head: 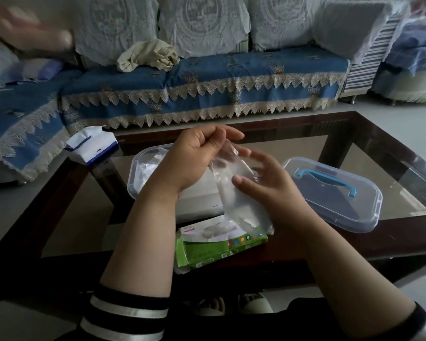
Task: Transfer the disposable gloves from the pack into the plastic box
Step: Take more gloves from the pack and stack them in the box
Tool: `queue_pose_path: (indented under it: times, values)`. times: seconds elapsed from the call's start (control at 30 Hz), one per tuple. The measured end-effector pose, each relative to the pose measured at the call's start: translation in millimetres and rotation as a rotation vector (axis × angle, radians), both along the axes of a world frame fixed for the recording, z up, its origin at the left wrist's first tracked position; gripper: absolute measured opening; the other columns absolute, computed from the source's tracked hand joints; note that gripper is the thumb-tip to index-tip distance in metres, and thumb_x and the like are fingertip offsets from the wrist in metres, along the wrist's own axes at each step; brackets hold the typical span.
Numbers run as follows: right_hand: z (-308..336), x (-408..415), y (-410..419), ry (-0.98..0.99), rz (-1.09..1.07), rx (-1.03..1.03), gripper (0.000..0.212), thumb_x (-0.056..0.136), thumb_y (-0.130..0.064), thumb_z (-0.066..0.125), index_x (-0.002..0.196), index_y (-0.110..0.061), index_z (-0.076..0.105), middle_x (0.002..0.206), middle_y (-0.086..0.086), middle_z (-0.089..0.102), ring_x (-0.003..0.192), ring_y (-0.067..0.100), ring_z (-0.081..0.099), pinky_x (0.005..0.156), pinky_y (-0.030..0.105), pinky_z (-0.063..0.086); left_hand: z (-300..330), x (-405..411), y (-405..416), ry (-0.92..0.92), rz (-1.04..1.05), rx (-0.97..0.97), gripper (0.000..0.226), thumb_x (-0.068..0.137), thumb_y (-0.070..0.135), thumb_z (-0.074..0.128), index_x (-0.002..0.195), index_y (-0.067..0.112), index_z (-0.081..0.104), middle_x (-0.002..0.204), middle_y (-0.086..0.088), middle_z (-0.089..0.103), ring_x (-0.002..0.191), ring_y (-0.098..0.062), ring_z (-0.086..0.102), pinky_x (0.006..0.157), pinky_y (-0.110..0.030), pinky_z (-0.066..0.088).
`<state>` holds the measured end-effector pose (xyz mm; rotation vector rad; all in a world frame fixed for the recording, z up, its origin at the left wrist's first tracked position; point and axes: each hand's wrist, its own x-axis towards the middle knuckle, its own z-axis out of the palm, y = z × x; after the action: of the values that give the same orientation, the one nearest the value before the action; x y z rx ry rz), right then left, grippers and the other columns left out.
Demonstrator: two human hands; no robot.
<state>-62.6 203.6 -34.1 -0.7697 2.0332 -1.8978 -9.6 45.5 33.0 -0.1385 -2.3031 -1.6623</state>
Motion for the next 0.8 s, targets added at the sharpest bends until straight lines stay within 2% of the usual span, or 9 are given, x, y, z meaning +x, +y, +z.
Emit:
queue_pose_path:
  times: [0.1,0.17,0.23,0.37,0.47,0.53,0.6,0.73,0.8]
  values:
    - [5,6,-2,0.002,-0.028,-0.033,0.007,0.084,-0.022,0.071,0.087,-0.016,0.069,0.073,-0.001,0.071,0.066,0.008,0.063,0.066,0.024,0.052,-4,-3,-3,0.019,0.116,-0.016,0.027,0.105,0.022,0.034,0.104,0.018,0.060,0.079,0.007,0.075,0.065,-0.014,0.066,0.061,-0.024,0.052]
    - [9,8,-1,-0.050,-0.081,-0.097,0.011,0.088,-0.019,0.064,0.080,-0.013,0.067,0.063,-0.002,0.066,0.059,0.010,0.058,0.057,0.022,0.050,-8,-4,-8,-0.025,0.165,-0.077,0.026,0.100,0.039,0.037,0.107,0.026,0.058,0.078,0.003,0.074,0.054,-0.012,0.060,0.053,-0.021,0.049]
    - [13,7,1,-0.165,-0.091,-0.165,0.015,0.091,-0.017,0.060,0.081,-0.007,0.065,0.062,0.002,0.064,0.055,0.011,0.058,0.056,0.024,0.052,-11,-3,-14,-0.086,0.124,-0.094,0.037,0.087,0.052,0.046,0.114,0.029,0.054,0.082,-0.003,0.074,0.053,-0.008,0.054,0.054,-0.019,0.046]
    - [11,4,-2,-0.283,-0.069,-0.194,0.014,0.089,-0.014,0.061,0.084,-0.002,0.060,0.059,0.003,0.061,0.051,0.014,0.058,0.056,0.028,0.056,-15,-1,-23,-0.086,0.067,-0.037,0.041,0.091,0.021,0.066,0.127,0.028,0.048,0.072,0.004,0.071,0.073,-0.006,0.065,0.077,-0.024,0.050]
    - [10,4,-7,-0.323,-0.062,-0.235,0.027,0.083,-0.014,0.066,0.106,-0.002,0.058,0.074,0.014,0.064,0.064,0.026,0.058,0.063,0.037,0.056,-18,1,-29,-0.033,0.139,-0.031,0.030,0.094,0.009,0.059,0.116,0.029,0.052,0.065,0.004,0.066,0.084,-0.032,0.064,0.091,-0.039,0.048]
    - [12,5,-9,-0.334,-0.054,-0.223,0.049,0.076,-0.016,0.069,0.122,-0.010,0.052,0.082,0.016,0.068,0.070,0.029,0.059,0.065,0.039,0.056,-19,1,-33,-0.027,0.170,-0.025,0.022,0.096,0.007,0.055,0.108,0.025,0.053,0.067,0.003,0.067,0.083,-0.033,0.064,0.088,-0.041,0.051]
    - [12,2,-8,-0.339,-0.058,-0.213,0.058,0.076,-0.013,0.068,0.129,-0.019,0.045,0.080,0.007,0.072,0.072,0.027,0.060,0.063,0.035,0.057,-20,2,-37,-0.038,0.177,-0.024,0.017,0.097,0.003,0.052,0.102,0.020,0.052,0.076,0.002,0.071,0.072,-0.020,0.064,0.077,-0.031,0.057]
    - [12,-3,-7,-0.312,-0.125,-0.259,0.050,0.086,-0.006,0.062,0.128,-0.021,0.041,0.073,0.003,0.070,0.059,0.016,0.056,0.057,0.027,0.052,-25,4,-44,-0.022,0.256,-0.099,0.031,0.092,-0.009,0.047,0.078,0.017,0.058,0.096,0.006,0.072,0.062,-0.012,0.052,0.066,-0.027,0.054]
    - [12,-4,-9,-0.266,-0.165,-0.246,0.041,0.088,-0.006,0.062,0.122,-0.020,0.044,0.073,0.002,0.069,0.055,0.014,0.052,0.055,0.027,0.049,-28,3,-48,-0.037,0.304,-0.115,0.040,0.093,-0.006,0.045,0.077,0.023,0.067,0.095,0.012,0.072,0.065,-0.012,0.051,0.067,-0.029,0.051]
